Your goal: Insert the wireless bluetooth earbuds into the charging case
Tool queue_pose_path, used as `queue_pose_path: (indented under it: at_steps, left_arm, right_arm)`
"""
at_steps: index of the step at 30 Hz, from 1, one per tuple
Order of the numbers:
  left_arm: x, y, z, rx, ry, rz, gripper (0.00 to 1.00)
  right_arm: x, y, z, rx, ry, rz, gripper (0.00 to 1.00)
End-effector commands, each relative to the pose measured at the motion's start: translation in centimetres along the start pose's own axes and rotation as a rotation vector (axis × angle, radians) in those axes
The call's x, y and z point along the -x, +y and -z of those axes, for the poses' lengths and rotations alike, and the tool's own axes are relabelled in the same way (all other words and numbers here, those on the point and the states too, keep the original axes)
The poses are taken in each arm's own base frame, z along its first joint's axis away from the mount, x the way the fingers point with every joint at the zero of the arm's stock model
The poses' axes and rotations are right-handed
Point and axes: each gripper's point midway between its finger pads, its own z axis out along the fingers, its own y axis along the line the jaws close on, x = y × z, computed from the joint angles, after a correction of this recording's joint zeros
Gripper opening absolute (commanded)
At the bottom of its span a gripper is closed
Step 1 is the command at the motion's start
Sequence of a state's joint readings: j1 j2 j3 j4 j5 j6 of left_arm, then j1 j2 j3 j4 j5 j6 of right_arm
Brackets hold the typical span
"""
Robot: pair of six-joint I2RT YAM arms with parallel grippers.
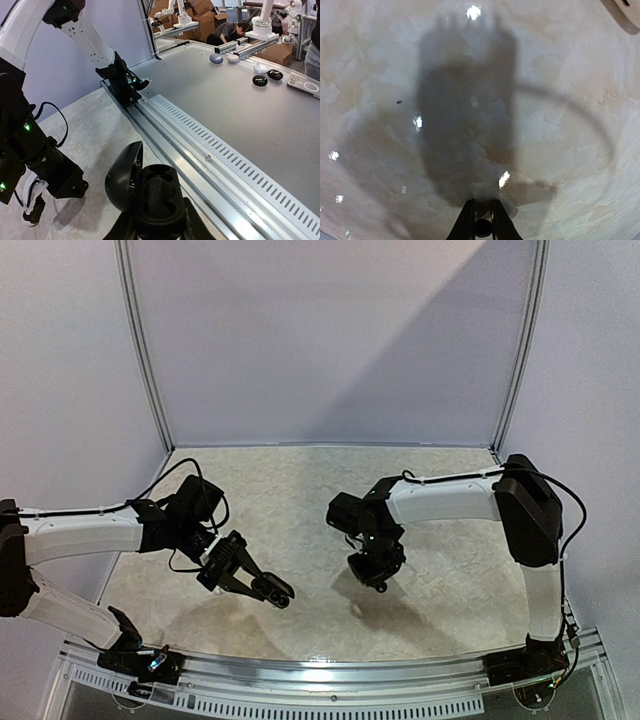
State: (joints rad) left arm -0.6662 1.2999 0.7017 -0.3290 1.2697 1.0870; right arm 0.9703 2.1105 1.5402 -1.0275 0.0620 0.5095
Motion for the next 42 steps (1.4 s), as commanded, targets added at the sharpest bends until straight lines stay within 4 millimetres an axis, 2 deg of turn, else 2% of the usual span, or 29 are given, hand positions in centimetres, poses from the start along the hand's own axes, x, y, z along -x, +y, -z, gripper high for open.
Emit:
queue_pose_path:
  at_steps: [1,10,15,24,29,32,34,36,40,42]
  left_arm:
    - [0.3,0.0,0.4,0.012,0.002,0.007,0.00]
    - [0.3,0.0,0.4,0.012,0.003,0.006,0.00]
    - [0.2,0.1,0.4,0.013,0.004,0.005,0.00]
    - [0.2,0.0,0.4,0.014,0.004,0.003,0.00]
    - [0.1,0.0,0.4,0.014,0.005,0.002,0.00]
    - [0.1,0.0,0.4,0.014,0.005,0.000,0.00]
    - [0.1,0.0,0.4,0.015,0.007,-0.003,0.00]
    - [0.1,0.0,0.4,0.016,0.009,-0.003,0.00]
    - [0.0,0.0,0.4,0.017,0.011,-0.001,0.00]
    - [0.1,0.1,0.4,0.018,0.010,-0.008,0.00]
  right_arm:
    - [-2.7,-1.6,-0.5,-0.066,0.072,-0.004,0.11]
    - [-3.9,-2.3,0.1,-0.074,0.076,0.024,0.11]
    - [-4.2,-1.2,0.3,-0.045,0.074,0.069,0.11]
    - [-6.3,-0.1,0.4,-0.035,0.127,0.154,0.11]
    - [-6.4,1.3,1.7,0.002,0.093,0.212,0.14]
    - [-7.2,3.0,2.2,0.061,0.107,0.268,0.17]
    - [-7.5,3.3,2.5,0.079,0.112,0.279,0.19]
    - [-7.0,3.7,3.5,0.104,0.074,0.269,0.20]
    - [-4.7,4.9,6.7,0.209,-0.068,0.214,0.22]
    - [-3.8,4.7,7.6,0.247,-0.104,0.175,0.22]
